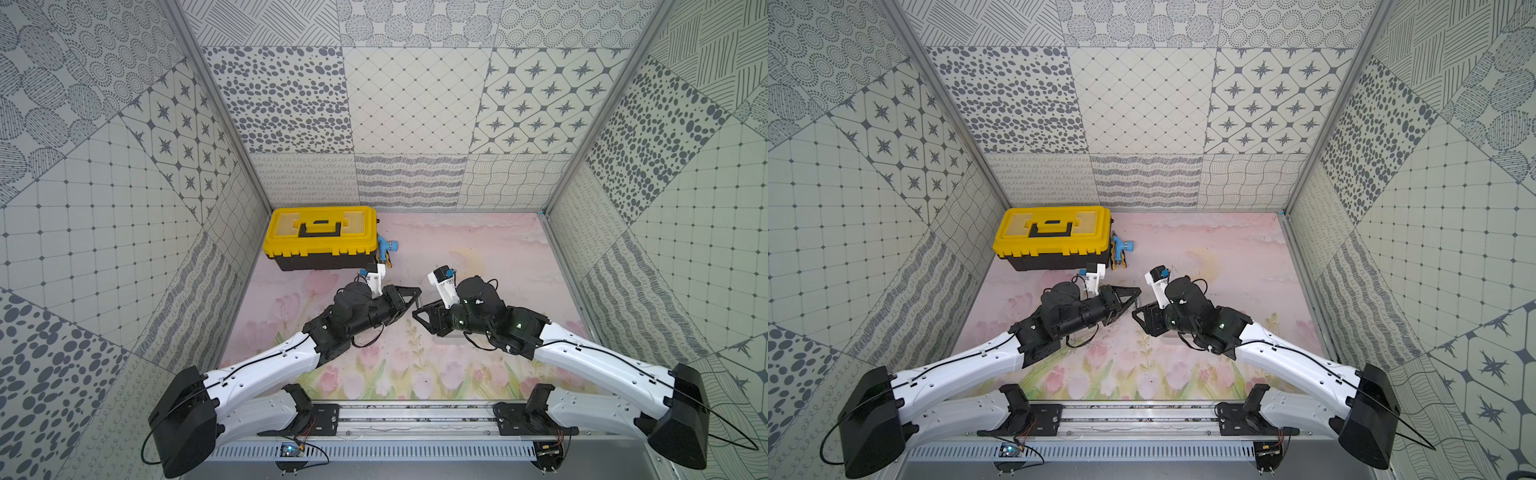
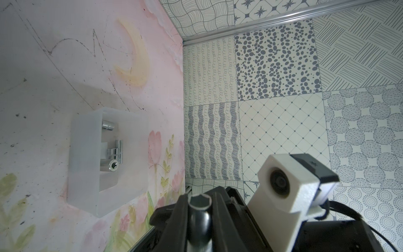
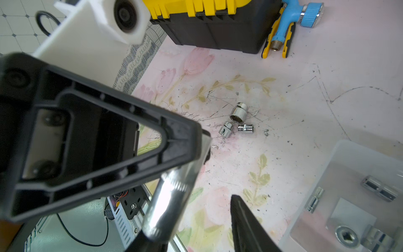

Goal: Put the socket on the desktop into the storage box
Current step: Place the socket head in the storage box.

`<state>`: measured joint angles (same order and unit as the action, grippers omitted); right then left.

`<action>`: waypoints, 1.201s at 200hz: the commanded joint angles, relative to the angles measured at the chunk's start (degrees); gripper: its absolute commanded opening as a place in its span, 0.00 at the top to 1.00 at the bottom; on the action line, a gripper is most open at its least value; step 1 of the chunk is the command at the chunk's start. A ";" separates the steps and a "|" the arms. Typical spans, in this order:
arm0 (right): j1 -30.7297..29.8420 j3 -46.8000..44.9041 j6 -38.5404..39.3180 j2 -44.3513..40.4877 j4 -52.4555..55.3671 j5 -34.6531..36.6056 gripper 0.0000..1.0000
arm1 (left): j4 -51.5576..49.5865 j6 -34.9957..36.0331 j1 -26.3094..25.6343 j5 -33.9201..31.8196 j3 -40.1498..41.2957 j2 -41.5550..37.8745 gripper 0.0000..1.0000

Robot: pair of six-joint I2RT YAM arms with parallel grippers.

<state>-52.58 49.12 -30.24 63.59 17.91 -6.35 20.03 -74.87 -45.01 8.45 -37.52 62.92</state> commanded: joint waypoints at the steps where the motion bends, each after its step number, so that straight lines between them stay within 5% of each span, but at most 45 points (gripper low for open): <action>1: 0.62 2.34 -0.51 0.74 -5.07 -0.89 0.53 | 4.24 0.07 0.54 4.04 -0.43 -0.31 1.00; 70: 0.63 1.63 -1.83 -1.37 -5.79 -1.87 0.47 | 2.83 2.48 0.48 3.84 -0.19 0.10 1.00; 115: 0.80 3.12 -2.10 0.13 -4.21 0.37 0.79 | 2.04 3.53 0.52 4.23 -0.10 -0.05 1.00; 134: 0.76 3.13 -1.71 0.14 -3.05 1.22 1.00 | 0.47 4.35 0.54 3.75 -0.10 -0.54 1.00; 160: 0.80 2.72 0.32 -0.56 -0.53 2.01 1.00 | -3.48 5.85 0.54 3.49 -1.46 -0.40 1.00; 180: 0.76 1.46 2.27 -2.00 0.43 1.65 1.00 | -9.03 7.55 0.64 4.02 -4.43 0.66 0.57; 188: 0.78 1.07 2.89 -2.50 0.99 1.34 1.00 | -10.75 8.03 0.78 4.77 -5.55 1.28 0.47; 211: 0.74 0.21 3.91 -3.87 1.84 0.67 1.00 | -12.57 8.64 1.71 8.85 -7.99 3.76 0.44; 240: 0.79 -0.61 4.38 -4.93 1.74 0.24 1.00 | -11.30 7.99 2.90 14.19 -9.07 6.48 0.52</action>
<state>-51.96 49.36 -27.99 60.51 20.88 -5.96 11.73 -69.21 -43.66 13.78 -44.23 66.54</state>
